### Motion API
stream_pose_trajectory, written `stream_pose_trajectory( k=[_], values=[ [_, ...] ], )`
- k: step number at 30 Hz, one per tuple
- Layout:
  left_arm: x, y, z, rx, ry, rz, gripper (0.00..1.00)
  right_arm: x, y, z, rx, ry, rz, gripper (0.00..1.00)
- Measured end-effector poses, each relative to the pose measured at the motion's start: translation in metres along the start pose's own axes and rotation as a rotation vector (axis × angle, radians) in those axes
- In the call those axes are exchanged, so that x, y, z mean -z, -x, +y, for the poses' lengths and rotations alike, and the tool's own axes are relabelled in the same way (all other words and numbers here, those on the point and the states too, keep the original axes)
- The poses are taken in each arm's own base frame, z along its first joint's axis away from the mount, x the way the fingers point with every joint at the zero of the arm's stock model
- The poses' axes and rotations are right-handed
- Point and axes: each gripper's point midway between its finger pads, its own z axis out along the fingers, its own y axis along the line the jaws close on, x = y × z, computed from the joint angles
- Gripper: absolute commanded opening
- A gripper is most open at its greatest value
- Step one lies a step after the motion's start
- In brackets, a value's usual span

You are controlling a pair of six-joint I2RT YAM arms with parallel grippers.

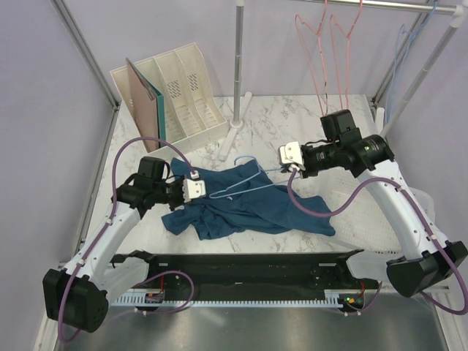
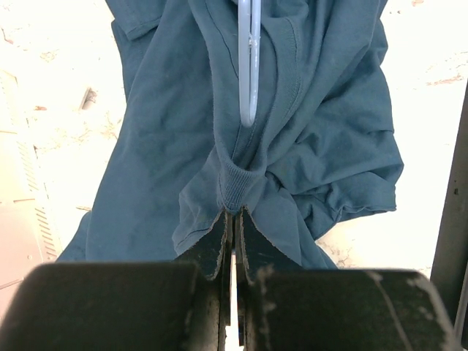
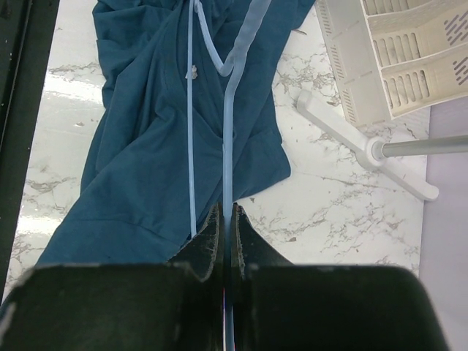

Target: Place the t-shirt on the hanger

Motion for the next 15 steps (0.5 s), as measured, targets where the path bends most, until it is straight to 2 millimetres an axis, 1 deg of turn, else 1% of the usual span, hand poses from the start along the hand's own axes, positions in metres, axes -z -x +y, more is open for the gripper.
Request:
stream_pose_trajectory(
  k=[11,15],
  values=[
    [-0.001,0.005,-0.005,-0.004,-0.024,-0.019,0.02,-0.008,-0.006,-0.004,-0.009,0.017,0.002,0.0],
    [0.001,0.01,-0.003,-0.011,-0.021,-0.024,0.02,-0.011,-0.006,-0.004,-0.012,0.027,-0.005,0.0]
  ],
)
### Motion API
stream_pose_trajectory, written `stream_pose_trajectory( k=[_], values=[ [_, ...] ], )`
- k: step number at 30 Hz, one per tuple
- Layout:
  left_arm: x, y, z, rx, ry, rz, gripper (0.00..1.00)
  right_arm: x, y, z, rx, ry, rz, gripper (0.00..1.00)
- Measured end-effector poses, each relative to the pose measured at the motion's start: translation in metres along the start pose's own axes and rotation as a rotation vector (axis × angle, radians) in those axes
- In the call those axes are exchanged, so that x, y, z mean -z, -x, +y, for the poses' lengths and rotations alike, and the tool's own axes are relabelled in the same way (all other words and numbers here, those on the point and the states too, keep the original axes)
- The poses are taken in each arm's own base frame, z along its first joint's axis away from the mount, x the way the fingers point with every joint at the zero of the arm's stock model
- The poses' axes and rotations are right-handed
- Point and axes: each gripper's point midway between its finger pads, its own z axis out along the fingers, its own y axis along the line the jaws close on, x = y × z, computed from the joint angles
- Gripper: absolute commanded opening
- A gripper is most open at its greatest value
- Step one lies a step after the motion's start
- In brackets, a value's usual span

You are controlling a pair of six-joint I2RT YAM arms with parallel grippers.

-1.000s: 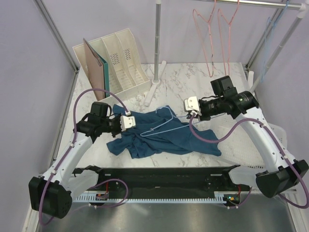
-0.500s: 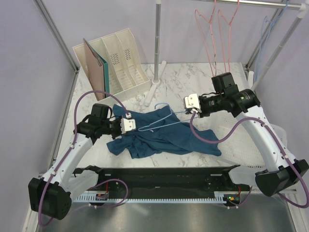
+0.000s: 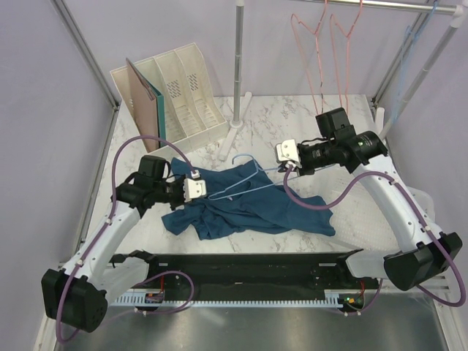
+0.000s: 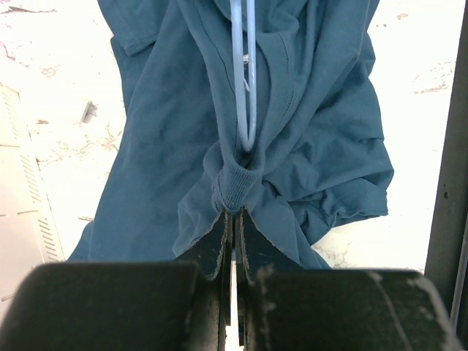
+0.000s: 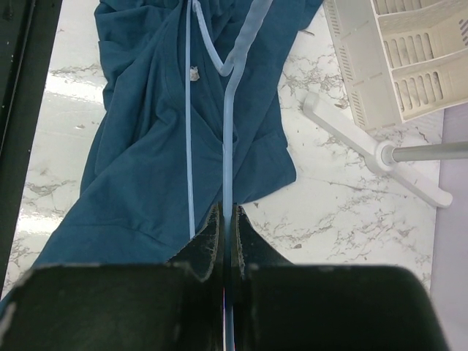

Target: Place the t-shirt on the hanger

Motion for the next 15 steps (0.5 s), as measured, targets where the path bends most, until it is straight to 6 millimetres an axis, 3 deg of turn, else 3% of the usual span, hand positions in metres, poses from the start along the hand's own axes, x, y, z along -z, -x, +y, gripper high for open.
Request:
stream_pose_trajectory(
  k=[9,15],
  values=[
    [-0.002,0.001,0.001,0.019,-0.009,0.003,0.02,-0.003,0.006,0.003,-0.001,0.016,-0.024,0.0],
    [0.003,0.018,0.008,0.031,-0.001,-0.037,0.02,-0.012,0.005,-0.002,-0.015,-0.005,-0.04,0.0]
  ],
)
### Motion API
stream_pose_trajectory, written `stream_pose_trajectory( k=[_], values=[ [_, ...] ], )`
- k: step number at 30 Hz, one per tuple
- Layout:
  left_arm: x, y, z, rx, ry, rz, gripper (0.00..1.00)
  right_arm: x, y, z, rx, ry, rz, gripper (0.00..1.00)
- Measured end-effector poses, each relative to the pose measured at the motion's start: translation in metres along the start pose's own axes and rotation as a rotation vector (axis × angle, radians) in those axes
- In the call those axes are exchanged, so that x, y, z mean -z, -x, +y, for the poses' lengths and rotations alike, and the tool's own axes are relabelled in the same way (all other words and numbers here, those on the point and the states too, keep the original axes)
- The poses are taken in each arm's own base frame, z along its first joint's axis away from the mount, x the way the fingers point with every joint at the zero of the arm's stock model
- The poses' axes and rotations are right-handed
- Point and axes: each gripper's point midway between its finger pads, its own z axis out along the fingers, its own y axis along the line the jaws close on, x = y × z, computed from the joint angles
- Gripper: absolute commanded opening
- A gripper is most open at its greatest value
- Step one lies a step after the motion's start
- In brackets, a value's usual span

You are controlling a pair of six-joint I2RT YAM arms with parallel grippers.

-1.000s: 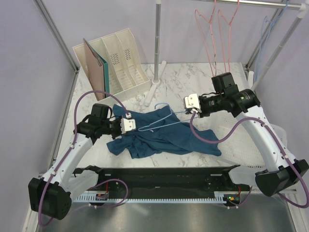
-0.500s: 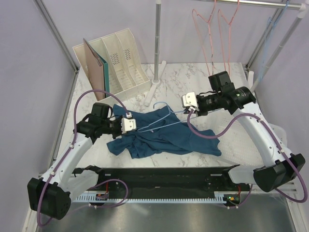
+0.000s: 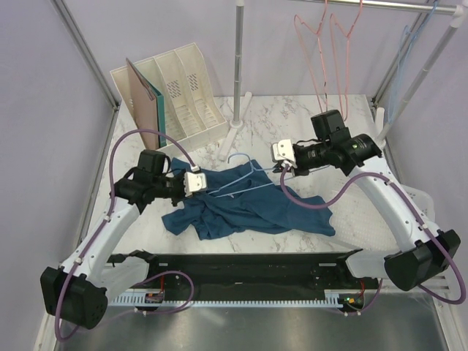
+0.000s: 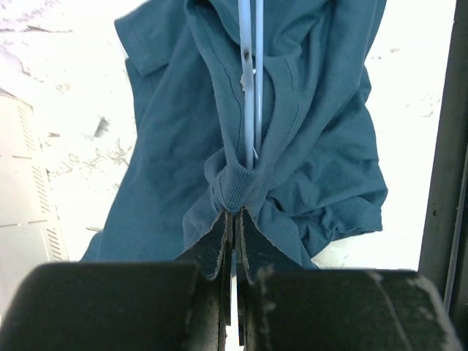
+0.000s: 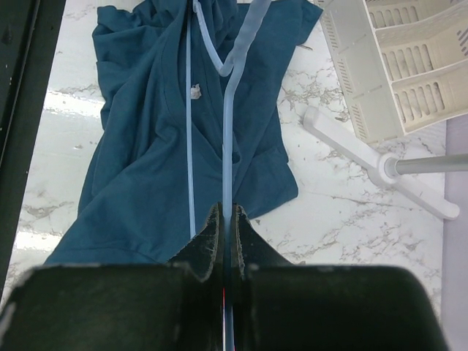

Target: Place the t-shirt on the hanger

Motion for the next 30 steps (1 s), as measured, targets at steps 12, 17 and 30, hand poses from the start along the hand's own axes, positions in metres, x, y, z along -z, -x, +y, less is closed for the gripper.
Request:
stream_pose_trajectory(
  k=[12,17,30],
  values=[
    [0.008,0.042,0.005,-0.026,-0.009,-0.066,0.02,-0.022,0.002,-0.013,-0.046,-0.042,-0.088,0.0],
    [0.012,0.063,0.014,-0.026,0.002,-0.093,0.02,-0.036,0.011,-0.012,-0.041,-0.025,-0.142,0.0],
    [0.007,0.088,0.001,0.005,-0.061,-0.137,0.06,-0.071,0.008,0.003,-0.095,-0.01,-0.244,0.0]
  ],
)
